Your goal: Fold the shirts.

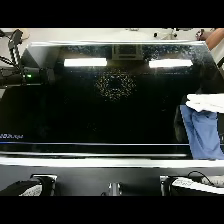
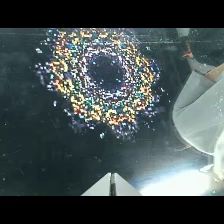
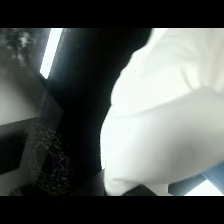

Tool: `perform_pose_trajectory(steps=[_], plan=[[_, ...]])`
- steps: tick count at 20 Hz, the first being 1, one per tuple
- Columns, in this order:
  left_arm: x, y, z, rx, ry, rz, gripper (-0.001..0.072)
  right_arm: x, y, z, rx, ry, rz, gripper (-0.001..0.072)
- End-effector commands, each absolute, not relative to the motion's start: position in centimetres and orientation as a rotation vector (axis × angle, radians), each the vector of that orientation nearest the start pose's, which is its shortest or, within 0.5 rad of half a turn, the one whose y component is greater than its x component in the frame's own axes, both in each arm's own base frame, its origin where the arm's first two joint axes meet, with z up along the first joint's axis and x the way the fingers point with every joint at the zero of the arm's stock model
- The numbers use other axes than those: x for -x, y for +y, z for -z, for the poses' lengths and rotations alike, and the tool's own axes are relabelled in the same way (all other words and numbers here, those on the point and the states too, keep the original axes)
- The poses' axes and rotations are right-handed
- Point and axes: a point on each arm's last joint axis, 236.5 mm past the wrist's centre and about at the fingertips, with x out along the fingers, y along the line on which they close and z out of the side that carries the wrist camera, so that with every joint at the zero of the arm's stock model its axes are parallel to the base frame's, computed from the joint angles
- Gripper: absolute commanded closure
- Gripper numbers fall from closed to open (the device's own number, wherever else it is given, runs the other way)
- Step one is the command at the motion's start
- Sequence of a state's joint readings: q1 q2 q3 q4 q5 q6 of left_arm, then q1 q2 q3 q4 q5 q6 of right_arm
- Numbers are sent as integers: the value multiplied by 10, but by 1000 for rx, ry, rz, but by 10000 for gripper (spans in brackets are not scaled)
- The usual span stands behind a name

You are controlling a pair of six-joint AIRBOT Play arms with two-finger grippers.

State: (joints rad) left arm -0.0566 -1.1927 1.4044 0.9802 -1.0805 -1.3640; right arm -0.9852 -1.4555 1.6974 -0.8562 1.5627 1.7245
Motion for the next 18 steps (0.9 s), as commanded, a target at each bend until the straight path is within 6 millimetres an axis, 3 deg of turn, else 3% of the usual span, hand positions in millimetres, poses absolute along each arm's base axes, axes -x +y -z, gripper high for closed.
perform_pose_trajectory(steps=[1, 2, 6, 9, 10, 11, 12, 14, 16, 18], plan=[[-427, -140, -187, 255, 784, 505, 681, -270, -240, -133, -1131, 1134, 451, 687], [-430, -139, -189, 257, 771, 499, 681, -245, -241, -116, -1108, 1246, 530, 687], [-435, -138, -193, 262, 745, 489, 681, -190, -239, -58, -1073, 1482, 686, 687], [-435, -138, -192, 262, 746, 489, 680, -185, -244, -20, -1050, 1494, 711, 685], [-435, -138, -192, 262, 746, 489, 680, -187, -246, -11, -1037, 1481, 705, 628], [-435, -137, -192, 262, 746, 488, 681, -189, -247, -5, -1030, 1470, 702, 271], [-435, -137, -192, 262, 746, 488, 681, -196, -248, -5, -1005, 1451, 655, 12], [-435, -137, -193, 262, 745, 488, 681, -234, -254, -22, -987, 1302, 550, 61], [-436, -137, -194, 259, 741, 488, 682, -301, -266, -80, -957, 1018, 421, 121], [-444, -119, -186, 168, 761, 396, 683, -360, -254, -138, -795, 872, 320, 124]])
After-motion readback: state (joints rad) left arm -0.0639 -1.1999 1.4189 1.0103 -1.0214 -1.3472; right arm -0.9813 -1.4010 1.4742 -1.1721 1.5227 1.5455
